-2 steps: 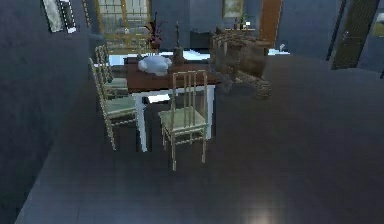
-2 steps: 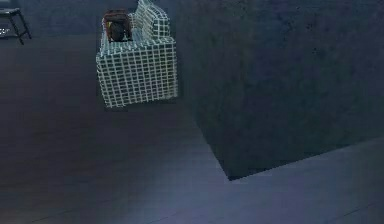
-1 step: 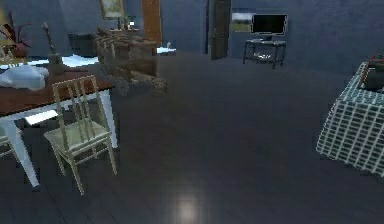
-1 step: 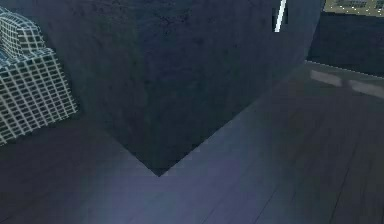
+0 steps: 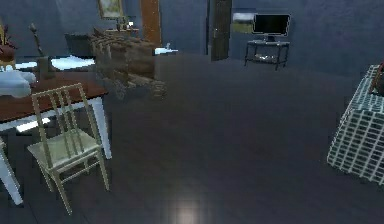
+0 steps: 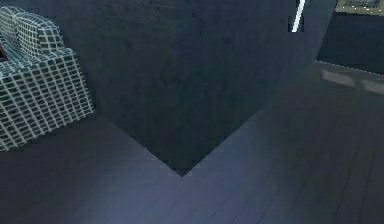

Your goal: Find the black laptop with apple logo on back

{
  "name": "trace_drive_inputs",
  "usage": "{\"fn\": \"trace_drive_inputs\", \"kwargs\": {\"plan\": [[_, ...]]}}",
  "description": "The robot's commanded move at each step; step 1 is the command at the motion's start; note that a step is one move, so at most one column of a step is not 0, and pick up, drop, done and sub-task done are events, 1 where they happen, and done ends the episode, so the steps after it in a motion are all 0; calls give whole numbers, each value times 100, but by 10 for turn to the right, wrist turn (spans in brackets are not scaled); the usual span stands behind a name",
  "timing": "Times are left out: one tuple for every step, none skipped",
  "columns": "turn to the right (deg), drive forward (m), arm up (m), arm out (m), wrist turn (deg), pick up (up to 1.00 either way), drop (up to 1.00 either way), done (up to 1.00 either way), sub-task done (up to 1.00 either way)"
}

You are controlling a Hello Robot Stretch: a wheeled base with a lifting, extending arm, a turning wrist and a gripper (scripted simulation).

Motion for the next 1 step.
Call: {"fn": "trace_drive_inputs", "kwargs": {"plan": [[0, 100, 0, 0, 0, 0, 0, 0, 0]]}}
